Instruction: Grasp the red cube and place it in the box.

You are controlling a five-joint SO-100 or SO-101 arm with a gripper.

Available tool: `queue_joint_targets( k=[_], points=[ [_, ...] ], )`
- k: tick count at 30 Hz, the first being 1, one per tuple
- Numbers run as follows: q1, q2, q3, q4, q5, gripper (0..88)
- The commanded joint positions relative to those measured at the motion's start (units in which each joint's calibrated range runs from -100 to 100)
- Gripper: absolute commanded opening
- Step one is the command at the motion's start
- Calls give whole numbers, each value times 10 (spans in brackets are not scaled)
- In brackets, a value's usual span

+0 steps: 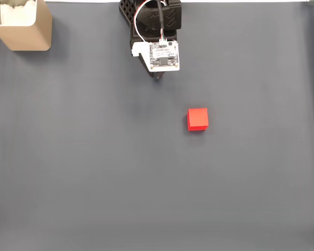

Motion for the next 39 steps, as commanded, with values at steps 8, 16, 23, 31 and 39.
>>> queue_joint_targets(
  k=[8, 16, 23, 31, 39],
  points=[
    [8, 27, -6, -153, 5, 0],
    [7, 116, -114, -192, 5, 0],
    [7, 198, -234, -196, 3, 0],
    [0, 287, -368, -171, 10, 0],
    [-27, 371, -486, -85, 14, 0]
  ],
)
